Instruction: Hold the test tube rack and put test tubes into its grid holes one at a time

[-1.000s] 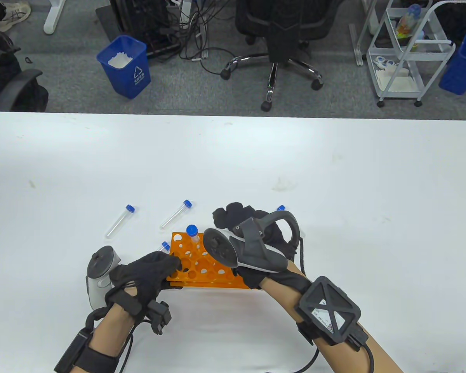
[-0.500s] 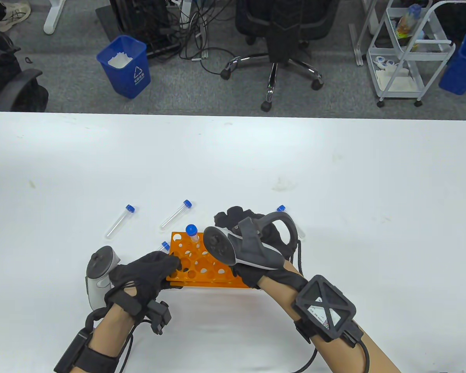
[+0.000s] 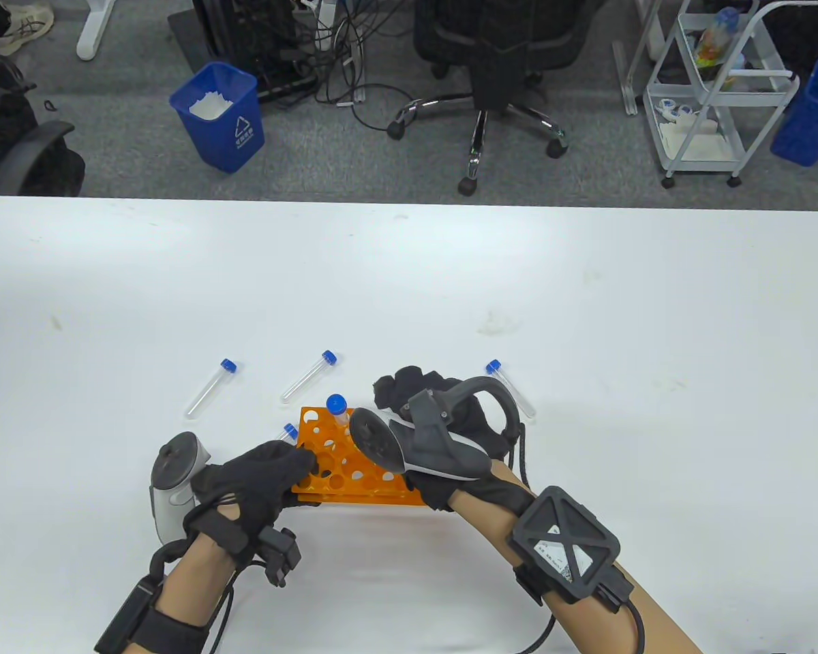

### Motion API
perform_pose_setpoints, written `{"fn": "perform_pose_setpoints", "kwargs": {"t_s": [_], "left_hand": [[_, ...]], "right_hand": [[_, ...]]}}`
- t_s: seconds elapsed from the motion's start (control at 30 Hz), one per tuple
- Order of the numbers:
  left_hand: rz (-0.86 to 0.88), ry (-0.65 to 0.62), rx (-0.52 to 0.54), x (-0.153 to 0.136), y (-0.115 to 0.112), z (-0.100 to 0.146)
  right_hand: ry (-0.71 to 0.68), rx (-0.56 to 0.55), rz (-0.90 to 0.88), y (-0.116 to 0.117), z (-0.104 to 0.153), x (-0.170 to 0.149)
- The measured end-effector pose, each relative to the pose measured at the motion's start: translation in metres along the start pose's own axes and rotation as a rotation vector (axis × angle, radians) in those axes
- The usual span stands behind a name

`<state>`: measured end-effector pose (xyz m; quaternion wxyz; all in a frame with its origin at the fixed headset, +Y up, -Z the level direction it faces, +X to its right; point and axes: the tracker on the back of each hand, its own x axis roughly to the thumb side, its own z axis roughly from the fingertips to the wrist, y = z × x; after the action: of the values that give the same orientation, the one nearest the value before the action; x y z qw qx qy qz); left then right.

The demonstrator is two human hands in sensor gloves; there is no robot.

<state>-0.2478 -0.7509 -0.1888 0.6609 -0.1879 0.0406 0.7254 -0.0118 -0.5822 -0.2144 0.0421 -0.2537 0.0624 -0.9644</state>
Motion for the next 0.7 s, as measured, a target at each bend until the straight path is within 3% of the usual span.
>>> {"fn": "perform_pose_setpoints", "kwargs": {"t_s": [0.47, 0.7], "left_hand": [[-0.014, 0.006, -0.004, 0.0, 0.0, 0.0], [-0.017, 0.008, -0.005, 0.0, -0.001, 0.0]], "right_hand": [[0.01, 0.013, -0.022, -0.003, 0.002, -0.003], [0.014, -0.04, -0.05, -0.027, 0.01, -0.009]]}}
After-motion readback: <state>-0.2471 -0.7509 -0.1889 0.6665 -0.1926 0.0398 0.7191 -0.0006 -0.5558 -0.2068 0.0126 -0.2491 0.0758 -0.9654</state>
